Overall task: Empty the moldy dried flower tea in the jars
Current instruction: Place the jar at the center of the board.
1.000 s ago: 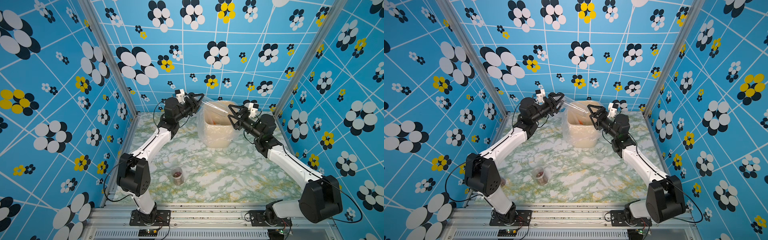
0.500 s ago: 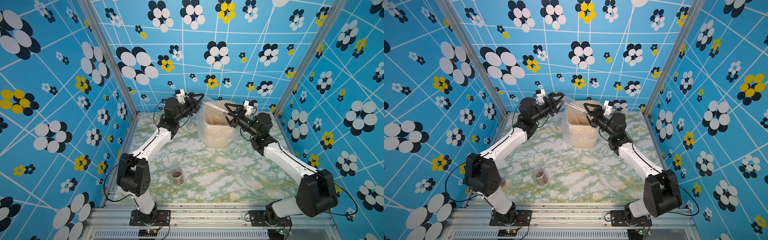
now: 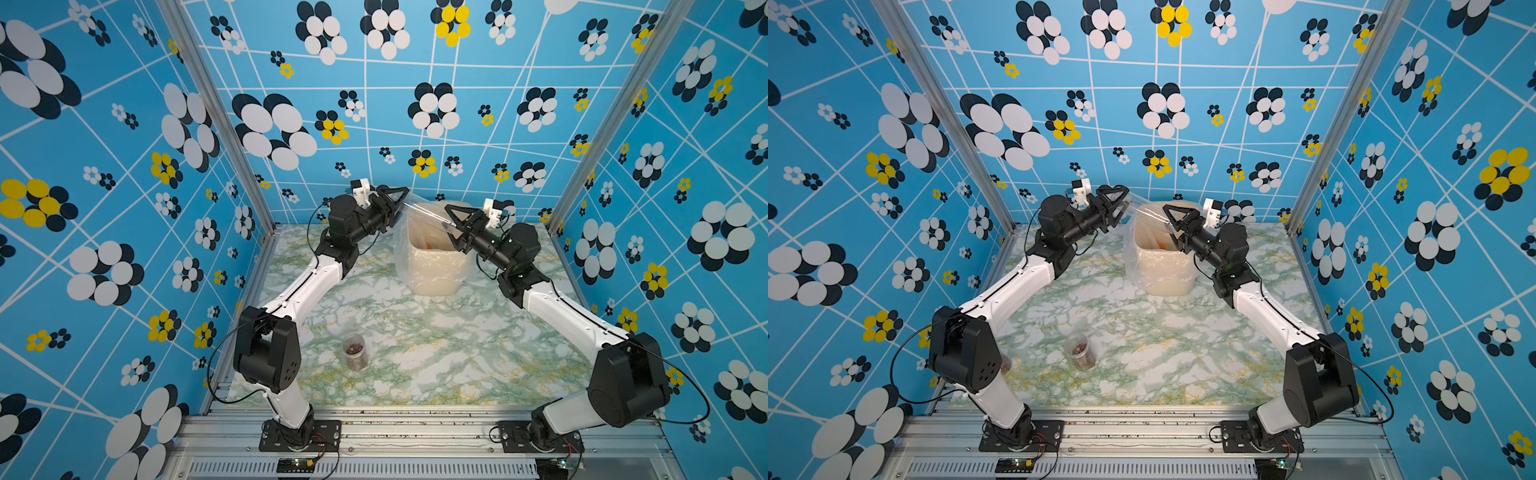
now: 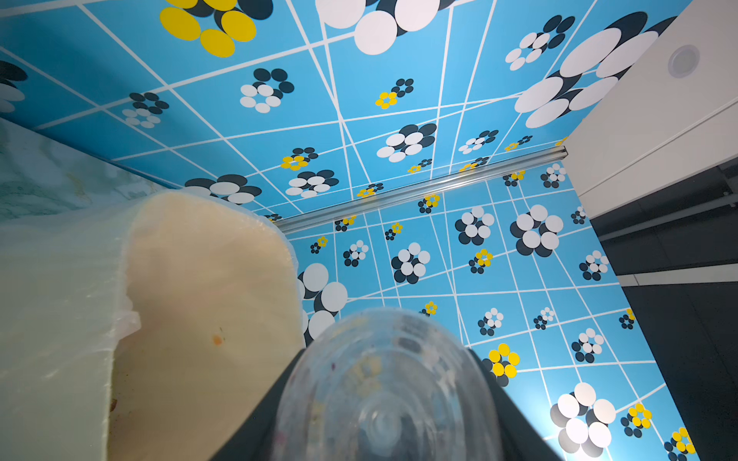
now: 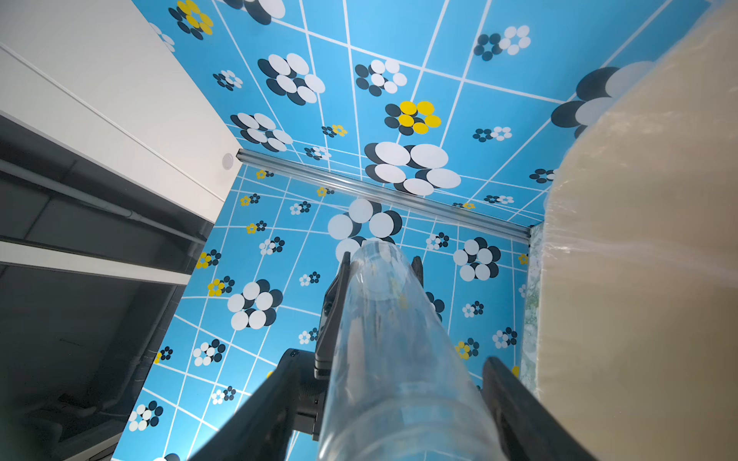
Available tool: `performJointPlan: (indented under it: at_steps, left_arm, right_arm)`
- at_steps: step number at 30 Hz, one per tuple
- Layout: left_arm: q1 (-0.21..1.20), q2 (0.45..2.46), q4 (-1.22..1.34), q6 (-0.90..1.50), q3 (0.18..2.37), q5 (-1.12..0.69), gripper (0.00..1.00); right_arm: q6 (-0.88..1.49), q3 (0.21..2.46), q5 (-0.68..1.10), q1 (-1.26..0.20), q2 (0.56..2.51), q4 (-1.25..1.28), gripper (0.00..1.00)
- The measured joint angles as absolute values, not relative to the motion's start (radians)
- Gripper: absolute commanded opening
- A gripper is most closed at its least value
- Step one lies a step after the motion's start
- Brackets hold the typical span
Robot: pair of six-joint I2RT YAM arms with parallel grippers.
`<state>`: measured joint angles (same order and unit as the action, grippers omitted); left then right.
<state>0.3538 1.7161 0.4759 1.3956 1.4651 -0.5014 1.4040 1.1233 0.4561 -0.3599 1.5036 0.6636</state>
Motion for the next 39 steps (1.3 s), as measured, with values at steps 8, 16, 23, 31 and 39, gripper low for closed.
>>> performJointPlan:
  at_steps: [8,16,23,31,39]
  left_arm:
    - [0.356,1.716,0.476,1.396,1.465,-0.502,0.00]
    - [0.362,1.716,0.476,1.397,1.461,-0.502,0.00]
    - [0.362,1.716,0.480,1.414,1.461,-0.502,0.00]
    - [0.362,1.716,0.493,1.422,1.460,-0.505,0.26]
    - [0.362,1.716,0.501,1.421,1.460,-0.506,0.58]
  right_arm:
    - [1.407,1.135,0.457,-0.360,1.523,0.669,0.67]
    - [1.419,1.140,0.459,-0.360,1.539,0.686,0.61]
    - [1.427,1.141,0.459,-0.362,1.539,0.693,0.56]
    - [1.429,1.141,0.459,-0.362,1.539,0.704,0.53]
    - [1.429,1.141,0.459,-0.362,1.539,0.715,0.52]
